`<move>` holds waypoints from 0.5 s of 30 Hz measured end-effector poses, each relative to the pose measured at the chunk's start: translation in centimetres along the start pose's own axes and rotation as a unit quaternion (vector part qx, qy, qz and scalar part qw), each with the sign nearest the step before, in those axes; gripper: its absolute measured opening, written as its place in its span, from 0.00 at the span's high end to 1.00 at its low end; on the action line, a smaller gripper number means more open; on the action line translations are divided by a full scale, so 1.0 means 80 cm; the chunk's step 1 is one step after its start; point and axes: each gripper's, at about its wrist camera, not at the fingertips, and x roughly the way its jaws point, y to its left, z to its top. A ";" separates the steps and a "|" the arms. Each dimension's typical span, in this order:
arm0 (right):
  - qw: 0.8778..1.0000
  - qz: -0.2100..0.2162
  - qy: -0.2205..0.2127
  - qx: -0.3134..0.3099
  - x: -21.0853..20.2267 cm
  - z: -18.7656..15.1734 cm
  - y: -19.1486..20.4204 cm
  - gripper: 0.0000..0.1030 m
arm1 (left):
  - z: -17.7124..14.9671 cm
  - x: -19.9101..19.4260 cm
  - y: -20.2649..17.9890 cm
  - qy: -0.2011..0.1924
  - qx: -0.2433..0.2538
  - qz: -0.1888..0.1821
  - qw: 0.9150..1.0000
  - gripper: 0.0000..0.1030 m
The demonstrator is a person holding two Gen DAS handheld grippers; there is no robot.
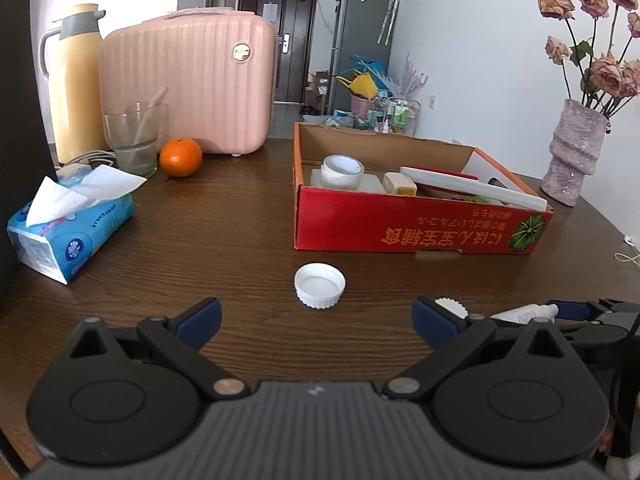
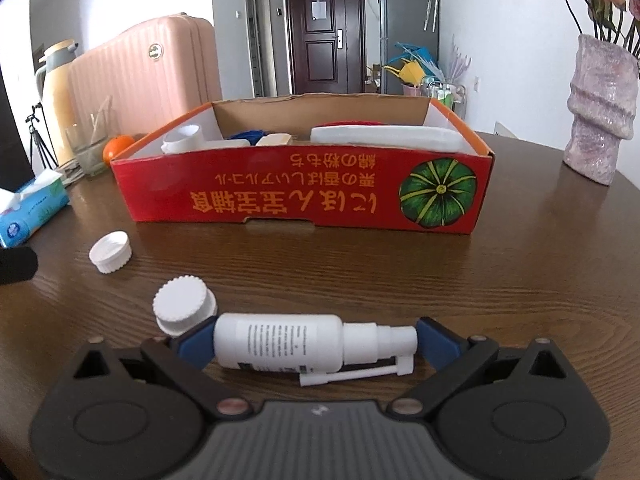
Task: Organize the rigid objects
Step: 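Grasp the white ridged cap with the left tool while the right tool holds the spray bottle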
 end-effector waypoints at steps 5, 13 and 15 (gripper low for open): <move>1.000 0.003 -0.001 -0.005 -0.001 -0.001 0.000 0.05 | -0.001 0.003 0.003 0.006 -0.004 -0.007 1.000 0.00; 1.000 -0.003 -0.021 -0.012 -0.013 -0.001 0.002 0.05 | -0.004 0.007 -0.002 0.007 0.004 0.004 1.000 0.00; 0.999 -0.003 -0.031 -0.011 -0.020 0.000 0.002 0.05 | -0.005 0.010 -0.005 0.009 0.007 0.011 1.000 0.00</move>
